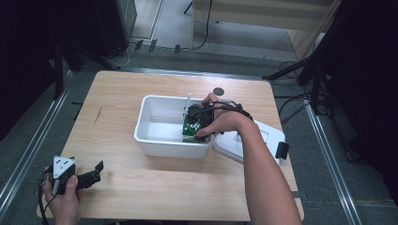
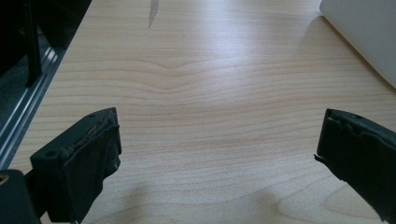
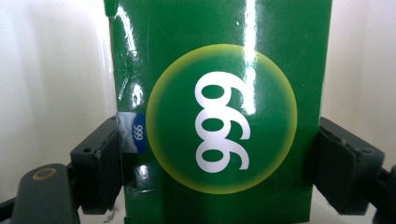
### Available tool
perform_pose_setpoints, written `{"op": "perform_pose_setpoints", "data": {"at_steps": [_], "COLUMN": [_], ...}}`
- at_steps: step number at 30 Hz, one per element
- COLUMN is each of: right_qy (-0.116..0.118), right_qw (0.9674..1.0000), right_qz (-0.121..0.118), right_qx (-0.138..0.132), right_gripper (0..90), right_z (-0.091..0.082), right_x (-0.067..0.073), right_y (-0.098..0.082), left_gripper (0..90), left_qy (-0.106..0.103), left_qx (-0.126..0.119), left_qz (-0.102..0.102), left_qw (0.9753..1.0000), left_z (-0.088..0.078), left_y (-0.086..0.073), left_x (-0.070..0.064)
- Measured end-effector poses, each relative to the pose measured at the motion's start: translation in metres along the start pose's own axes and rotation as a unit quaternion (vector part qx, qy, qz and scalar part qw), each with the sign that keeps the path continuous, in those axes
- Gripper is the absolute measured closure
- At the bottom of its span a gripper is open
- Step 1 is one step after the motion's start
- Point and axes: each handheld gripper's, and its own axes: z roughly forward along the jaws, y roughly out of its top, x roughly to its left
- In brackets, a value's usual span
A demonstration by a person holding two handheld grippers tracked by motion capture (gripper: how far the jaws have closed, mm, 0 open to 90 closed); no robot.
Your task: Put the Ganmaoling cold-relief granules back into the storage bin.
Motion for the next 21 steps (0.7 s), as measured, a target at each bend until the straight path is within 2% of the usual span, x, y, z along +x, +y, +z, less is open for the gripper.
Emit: {"op": "perform_pose_setpoints", "data": {"at_steps": [5, 8, 12, 20, 21], "right_qy": [-0.008, -0.014, -0.017, -0.02, -0.019], "right_qw": [1.0, 0.9998, 0.9997, 0.9987, 0.9983], "right_qz": [0.003, 0.013, 0.017, 0.036, 0.045], "right_qx": [0.002, -0.009, -0.011, -0.029, -0.031], "right_gripper": [13.5, 12.8, 8.7, 3.4, 3.3], "right_z": [0.0, -0.003, -0.008, -0.024, -0.027], "right_x": [0.001, 0.0, 0.0, 0.001, 0.001], "right_y": [0.0, -0.002, -0.007, -0.015, -0.015], "left_gripper": [0.2, 0.2, 0.2, 0.2, 0.2], "left_qy": [0.0, 0.0, 0.0, 0.0, 0.0], "left_qx": [0.0, 0.0, 0.001, 0.001, 0.001], "left_qz": [0.001, 0.002, 0.002, 0.003, 0.003], "left_qw": [1.0, 1.0, 1.0, 1.0, 1.0], "left_z": [0.0, 0.0, 0.0, 0.0, 0.0], "left_y": [0.0, 0.0, 0.0, 0.0, 0.0], "left_x": [0.0, 0.0, 0.0, 0.0, 0.0]}}
